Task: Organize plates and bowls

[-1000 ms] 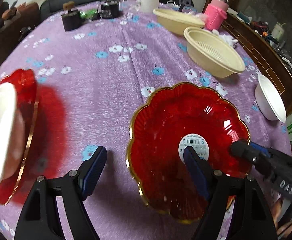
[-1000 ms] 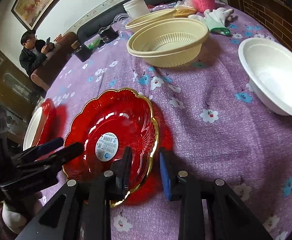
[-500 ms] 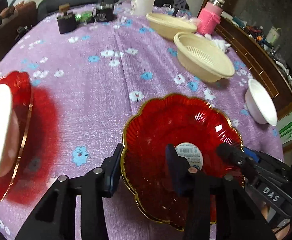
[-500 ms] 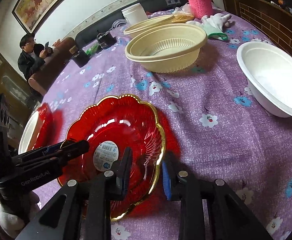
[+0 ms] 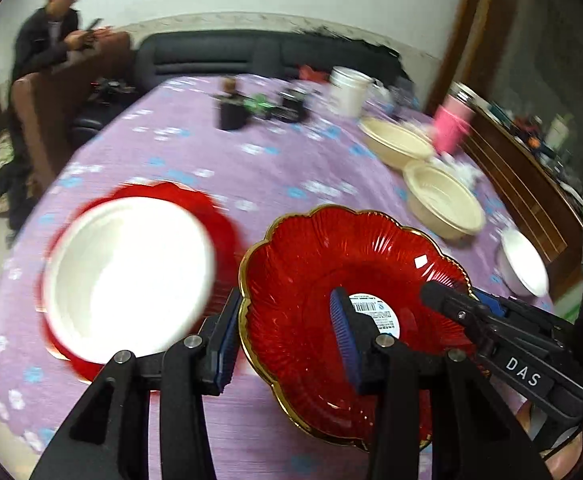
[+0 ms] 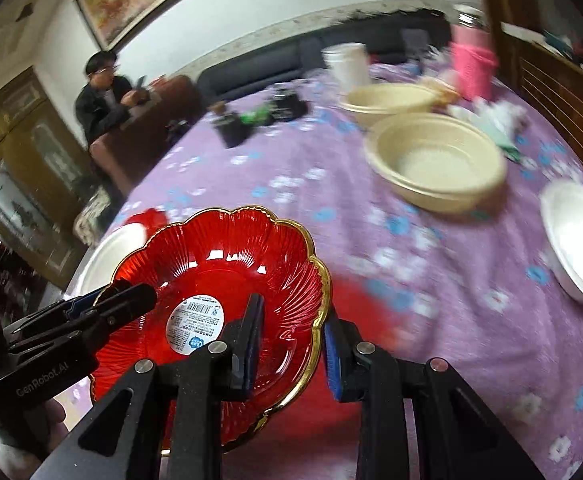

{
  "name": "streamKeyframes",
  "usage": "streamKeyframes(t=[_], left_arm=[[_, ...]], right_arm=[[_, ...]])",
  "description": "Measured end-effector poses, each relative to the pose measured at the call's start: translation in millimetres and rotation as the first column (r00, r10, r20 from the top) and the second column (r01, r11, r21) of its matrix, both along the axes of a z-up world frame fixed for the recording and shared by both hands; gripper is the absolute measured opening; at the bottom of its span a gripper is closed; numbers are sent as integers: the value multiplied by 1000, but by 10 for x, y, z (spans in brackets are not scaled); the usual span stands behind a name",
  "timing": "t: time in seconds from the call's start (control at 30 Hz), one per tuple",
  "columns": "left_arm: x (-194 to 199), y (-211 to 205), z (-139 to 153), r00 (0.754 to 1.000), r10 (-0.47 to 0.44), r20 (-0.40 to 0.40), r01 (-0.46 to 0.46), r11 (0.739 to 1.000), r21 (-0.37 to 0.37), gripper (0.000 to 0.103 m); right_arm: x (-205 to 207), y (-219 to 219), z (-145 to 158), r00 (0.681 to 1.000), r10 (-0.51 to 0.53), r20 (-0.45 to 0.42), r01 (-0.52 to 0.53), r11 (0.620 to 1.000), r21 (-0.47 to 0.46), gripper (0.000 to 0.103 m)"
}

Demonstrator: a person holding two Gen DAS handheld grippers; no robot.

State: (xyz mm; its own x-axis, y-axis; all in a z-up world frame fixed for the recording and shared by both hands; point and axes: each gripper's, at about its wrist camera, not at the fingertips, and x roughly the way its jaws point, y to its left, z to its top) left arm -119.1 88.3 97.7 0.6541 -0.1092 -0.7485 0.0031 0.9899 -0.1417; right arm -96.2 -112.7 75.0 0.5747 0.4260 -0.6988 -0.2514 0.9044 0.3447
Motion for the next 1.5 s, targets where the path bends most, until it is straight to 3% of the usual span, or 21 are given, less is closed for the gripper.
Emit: streamKeyframes(t=[0.27, 0.43, 0.53, 0.7, 0.8, 0.83, 0.87, 0.93, 1.07, 1.27, 1.4, 1.5], left_arm=[[37, 977, 33, 978, 210, 11, -210, 976, 59, 41], [111, 1323, -77, 959, 284, -3, -283, 954, 100, 41], [133, 1414, -152, 952, 307, -3, -304, 943, 132, 41], [180, 1346, -258, 947, 321, 14, -314, 916, 250, 42], [157, 1270, -219, 947, 318, 54, -318, 893, 318, 45], [152, 1260, -204, 947, 317, 60, -319, 892, 321, 52], [135, 1262, -183, 947, 315, 65, -319, 894, 314, 59], [100, 1295, -143, 948, 313, 64, -318, 906, 280, 62], [-19, 1382, -70, 946, 320, 54, -324, 923, 207, 66], [-315, 1537, 22, 933, 357, 53, -360, 931, 62, 74], [-575, 1639, 61, 913, 402, 70, -400, 916, -35, 78], [-654, 1652, 11, 912, 407, 47, -402, 911, -94, 78]], right_arm=[[287, 1139, 168, 984, 163, 70, -163, 987, -18, 30], [392, 1669, 101, 973, 220, 74, -214, 973, -81, 30], [436, 1878, 20, 968, 242, 70, -232, 965, -126, 30], [440, 2025, -81, 962, 262, 79, -244, 951, -191, 30], [455, 2072, -97, 961, 261, 88, -238, 948, -212, 30], [452, 2075, -92, 962, 255, 94, -230, 949, -215, 30], [453, 2073, -88, 964, 249, 96, -224, 951, -214, 30], [469, 2051, -82, 968, 234, 94, -212, 956, -200, 34], [483, 1951, -58, 974, 195, 116, -177, 972, -154, 54], [406, 1746, 82, 980, 151, 132, -142, 987, -80, 57], [298, 1399, 188, 985, 78, 155, -71, 996, -51, 60], [258, 1243, 185, 986, 55, 159, -45, 997, -70, 61]])
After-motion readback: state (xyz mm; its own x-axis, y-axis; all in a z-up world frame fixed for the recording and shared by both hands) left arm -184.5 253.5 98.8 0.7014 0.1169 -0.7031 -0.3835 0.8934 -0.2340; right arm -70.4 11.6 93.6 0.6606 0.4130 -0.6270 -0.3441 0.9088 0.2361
